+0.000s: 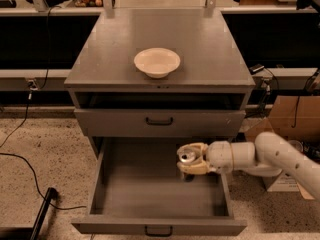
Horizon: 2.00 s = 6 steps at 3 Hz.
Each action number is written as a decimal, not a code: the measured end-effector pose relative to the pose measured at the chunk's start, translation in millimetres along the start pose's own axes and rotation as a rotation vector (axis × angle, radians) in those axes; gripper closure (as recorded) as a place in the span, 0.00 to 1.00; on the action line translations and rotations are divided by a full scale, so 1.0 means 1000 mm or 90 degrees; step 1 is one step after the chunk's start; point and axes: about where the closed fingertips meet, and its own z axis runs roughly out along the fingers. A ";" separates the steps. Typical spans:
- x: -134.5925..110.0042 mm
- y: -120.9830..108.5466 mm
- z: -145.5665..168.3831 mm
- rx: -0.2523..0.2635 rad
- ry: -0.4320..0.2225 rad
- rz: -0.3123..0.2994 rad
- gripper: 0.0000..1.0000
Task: Place redbull can into middle drawer
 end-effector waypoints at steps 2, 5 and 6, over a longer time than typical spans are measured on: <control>0.124 0.027 0.028 0.001 -0.040 0.048 1.00; 0.172 0.023 0.040 -0.008 -0.077 0.046 0.59; 0.171 0.024 0.043 -0.012 -0.079 0.046 0.28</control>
Offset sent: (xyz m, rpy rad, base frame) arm -0.0467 -0.0007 -0.1919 0.0969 0.0982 -0.0267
